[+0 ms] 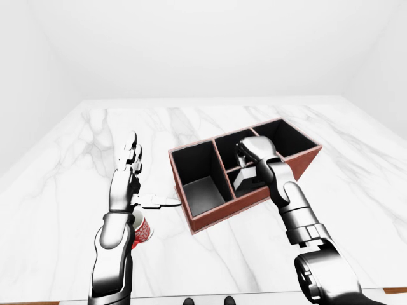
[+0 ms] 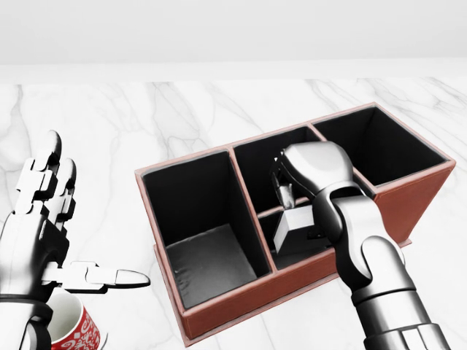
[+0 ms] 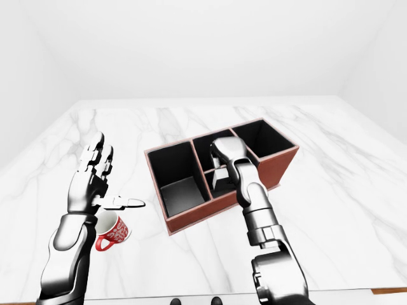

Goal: Pick up the book and place it in the back compartment of the caddy.

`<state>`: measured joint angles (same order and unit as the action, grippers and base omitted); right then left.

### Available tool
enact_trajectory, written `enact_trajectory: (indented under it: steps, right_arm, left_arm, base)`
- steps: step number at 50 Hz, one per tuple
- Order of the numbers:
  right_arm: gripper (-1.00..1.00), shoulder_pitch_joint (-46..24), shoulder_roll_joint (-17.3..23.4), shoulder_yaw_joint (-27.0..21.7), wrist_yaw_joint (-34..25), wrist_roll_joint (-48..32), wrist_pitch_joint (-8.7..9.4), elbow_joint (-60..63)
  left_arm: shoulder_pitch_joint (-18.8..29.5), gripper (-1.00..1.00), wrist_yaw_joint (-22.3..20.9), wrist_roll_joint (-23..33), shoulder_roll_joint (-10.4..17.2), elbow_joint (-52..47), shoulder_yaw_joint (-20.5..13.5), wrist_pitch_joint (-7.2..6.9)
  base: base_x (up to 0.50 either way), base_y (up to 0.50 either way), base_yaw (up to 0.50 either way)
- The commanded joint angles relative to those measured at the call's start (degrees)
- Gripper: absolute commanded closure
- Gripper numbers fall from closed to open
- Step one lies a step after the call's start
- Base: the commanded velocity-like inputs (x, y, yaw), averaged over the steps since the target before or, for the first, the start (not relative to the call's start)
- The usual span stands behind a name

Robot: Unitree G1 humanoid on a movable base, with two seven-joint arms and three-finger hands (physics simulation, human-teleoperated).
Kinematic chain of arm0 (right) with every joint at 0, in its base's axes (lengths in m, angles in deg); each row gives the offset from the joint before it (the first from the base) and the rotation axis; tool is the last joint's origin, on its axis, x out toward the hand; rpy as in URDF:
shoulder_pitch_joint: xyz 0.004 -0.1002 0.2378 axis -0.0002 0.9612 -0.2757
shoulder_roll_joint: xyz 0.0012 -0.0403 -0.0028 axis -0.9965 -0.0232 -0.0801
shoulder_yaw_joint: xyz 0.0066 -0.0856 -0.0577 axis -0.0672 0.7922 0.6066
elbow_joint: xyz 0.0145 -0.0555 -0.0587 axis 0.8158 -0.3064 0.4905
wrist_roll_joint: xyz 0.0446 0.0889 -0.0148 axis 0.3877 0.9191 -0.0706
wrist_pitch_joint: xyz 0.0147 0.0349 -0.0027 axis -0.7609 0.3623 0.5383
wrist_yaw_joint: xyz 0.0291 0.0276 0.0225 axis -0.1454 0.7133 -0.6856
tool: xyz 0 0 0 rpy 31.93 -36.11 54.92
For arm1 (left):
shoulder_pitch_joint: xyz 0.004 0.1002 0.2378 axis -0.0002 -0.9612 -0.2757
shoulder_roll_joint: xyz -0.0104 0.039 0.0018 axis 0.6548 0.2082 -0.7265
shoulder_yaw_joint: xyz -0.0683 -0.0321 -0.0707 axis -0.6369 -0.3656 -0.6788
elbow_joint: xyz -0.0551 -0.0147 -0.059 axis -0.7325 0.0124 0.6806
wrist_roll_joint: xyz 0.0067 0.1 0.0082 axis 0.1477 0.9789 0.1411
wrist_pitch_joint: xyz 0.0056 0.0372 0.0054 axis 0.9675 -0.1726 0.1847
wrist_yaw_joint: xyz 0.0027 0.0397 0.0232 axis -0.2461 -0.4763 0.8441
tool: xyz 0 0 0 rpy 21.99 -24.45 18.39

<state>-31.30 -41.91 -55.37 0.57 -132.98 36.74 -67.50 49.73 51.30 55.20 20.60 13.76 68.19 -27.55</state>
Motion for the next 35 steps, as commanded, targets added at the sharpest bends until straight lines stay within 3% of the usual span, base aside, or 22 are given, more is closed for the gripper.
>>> enact_trajectory:
  steps: [1, 3, 4, 5, 24, 30, 35]
  right_arm:
    - [1.0, -0.41, -0.04, -0.25, 1.24, -0.91, -0.11, 0.57]
    - [1.0, -0.42, -0.05, -0.23, 1.28, -0.96, -0.1, 0.58]
    - [0.22, -0.76, -0.1, -0.28, 1.92, -0.83, -0.23, 0.07]
    - [-1.0, -0.73, -0.06, -0.19, 2.19, -1.02, -0.2, -0.1]
    - [-1.0, -0.23, -0.1, -0.21, 1.73, -1.13, -0.06, 0.8]
    - [-1.0, 1.26, -0.27, -0.92, -0.67, -0.06, 0.96, 6.25]
    - [-1.0, 2.96, -0.94, -1.95, -2.75, 2.91, 2.87, 12.2]
  left_arm:
    - [-0.01, -1.0, 0.02, 0.06, 0.0, 0.08, 0.01, 0.0]
    - [0.01, -1.0, 0.02, 0.04, 0.0, 0.05, -0.01, 0.0]
    - [0.02, -1.0, 0.02, 0.04, 0.02, 0.05, -0.03, 0.0]
    - [0.0, -1.0, 0.03, 0.03, 0.02, -0.15, -0.04, 0.0]
    - [0.08, -1.0, 0.08, 0.2, 0.0, 0.23, 0.12, 0.0]
    - [0.0, -1.0, 0.12, 0.23, -0.04, 0.11, 0.16, 0.0]
    - [0.04, -1.0, 0.06, 0.19, -0.01, 0.23, 0.07, 0.0]
  base:
    - [0.0, 0.0, 0.0]
    - [0.0, 0.0, 0.0]
    - [0.0, 0.0, 0.0]
    - [0.0, 0.0, 0.0]
    - [0.0, 0.0, 0.0]
    - [0.0, 0.0, 0.0]
    - [0.0, 0.0, 0.0]
